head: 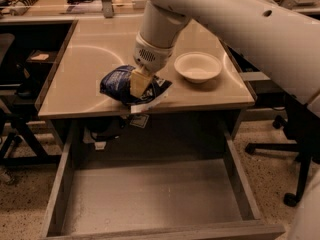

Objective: Place blue chip bag into top drawer

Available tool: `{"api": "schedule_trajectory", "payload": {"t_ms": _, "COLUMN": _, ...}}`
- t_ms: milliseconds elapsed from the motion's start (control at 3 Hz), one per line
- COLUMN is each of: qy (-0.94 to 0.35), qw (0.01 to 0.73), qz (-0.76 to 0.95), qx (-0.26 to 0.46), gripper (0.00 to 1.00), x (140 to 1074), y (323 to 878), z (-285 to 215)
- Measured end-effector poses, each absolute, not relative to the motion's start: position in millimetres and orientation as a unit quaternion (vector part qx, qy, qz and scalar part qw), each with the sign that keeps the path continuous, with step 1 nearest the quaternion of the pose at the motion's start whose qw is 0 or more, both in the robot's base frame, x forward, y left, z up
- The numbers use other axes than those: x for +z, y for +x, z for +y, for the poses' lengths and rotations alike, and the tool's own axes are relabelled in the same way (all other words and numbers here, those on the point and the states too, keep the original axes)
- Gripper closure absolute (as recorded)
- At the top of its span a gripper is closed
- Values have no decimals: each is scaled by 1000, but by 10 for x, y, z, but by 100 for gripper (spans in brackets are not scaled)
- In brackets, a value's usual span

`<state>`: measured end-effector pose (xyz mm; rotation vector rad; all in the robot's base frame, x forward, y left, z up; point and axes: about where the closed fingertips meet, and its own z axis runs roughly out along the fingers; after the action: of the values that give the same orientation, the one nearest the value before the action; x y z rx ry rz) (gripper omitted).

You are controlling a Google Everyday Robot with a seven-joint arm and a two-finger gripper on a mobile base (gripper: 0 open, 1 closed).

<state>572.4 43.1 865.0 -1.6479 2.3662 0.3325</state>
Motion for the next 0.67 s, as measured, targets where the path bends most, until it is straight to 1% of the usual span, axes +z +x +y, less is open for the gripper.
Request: {"api": "schedule_trajectory", "payload": {"t_ms": 667, "qy": -541, "qw": 89, "qz": 828, "qx": 123, "gripper": 100, "x": 8586, "y": 4976, "z": 231}}
